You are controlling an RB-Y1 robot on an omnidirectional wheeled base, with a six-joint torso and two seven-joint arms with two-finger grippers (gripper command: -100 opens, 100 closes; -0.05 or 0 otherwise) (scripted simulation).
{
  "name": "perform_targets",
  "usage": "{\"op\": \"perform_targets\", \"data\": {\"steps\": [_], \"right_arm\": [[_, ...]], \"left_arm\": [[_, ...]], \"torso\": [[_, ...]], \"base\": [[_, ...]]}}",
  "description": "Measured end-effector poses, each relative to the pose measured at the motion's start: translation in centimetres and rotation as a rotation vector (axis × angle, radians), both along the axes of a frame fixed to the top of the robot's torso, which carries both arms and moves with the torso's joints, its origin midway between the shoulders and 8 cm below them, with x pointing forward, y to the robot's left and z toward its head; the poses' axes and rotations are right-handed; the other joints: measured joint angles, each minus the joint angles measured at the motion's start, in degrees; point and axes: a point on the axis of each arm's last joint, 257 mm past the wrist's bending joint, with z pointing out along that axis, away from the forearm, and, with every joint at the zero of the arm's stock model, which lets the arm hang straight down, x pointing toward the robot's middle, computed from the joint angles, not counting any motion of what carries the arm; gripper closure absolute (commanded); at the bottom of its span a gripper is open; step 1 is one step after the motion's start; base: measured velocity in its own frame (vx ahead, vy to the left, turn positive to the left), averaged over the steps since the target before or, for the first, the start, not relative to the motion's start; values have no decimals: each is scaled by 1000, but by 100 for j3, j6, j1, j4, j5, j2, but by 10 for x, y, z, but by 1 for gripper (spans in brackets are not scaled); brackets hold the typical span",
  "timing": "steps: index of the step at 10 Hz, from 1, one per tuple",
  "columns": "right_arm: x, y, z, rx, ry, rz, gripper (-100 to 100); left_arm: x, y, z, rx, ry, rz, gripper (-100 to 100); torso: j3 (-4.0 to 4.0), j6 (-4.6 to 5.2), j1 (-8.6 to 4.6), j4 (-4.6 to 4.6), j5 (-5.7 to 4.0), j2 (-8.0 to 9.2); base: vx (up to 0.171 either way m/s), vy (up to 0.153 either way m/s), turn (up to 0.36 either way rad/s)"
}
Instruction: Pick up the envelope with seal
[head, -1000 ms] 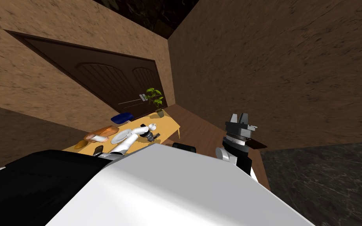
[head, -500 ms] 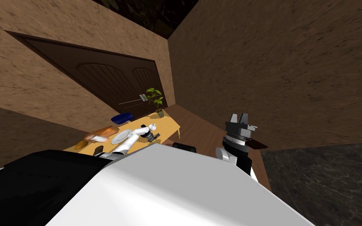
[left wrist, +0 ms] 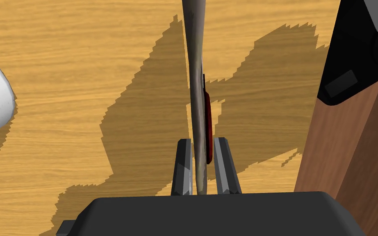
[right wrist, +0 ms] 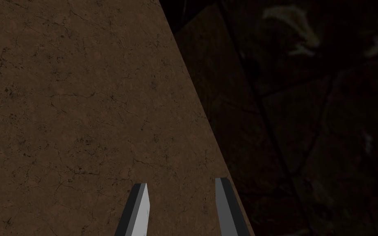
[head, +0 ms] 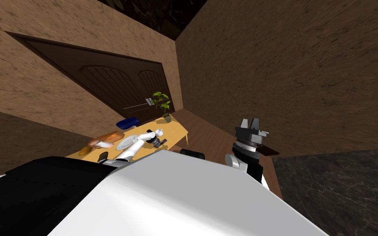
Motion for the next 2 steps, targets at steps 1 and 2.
{"op": "perform_targets", "data": {"steps": [1, 2], "right_arm": [[0, 0, 0, 0, 0, 0, 0], [0, 0, 0, 0, 0, 0, 0]], "left_arm": [[3, 1, 6, 1, -1, -1, 100], [3, 2, 7, 0, 0, 0, 0]], "torso": [[1, -1, -4, 0, -1, 2], [-1, -2, -1, -2, 1, -1]], "base": [[-9, -10, 0], [0, 0, 0]]}}
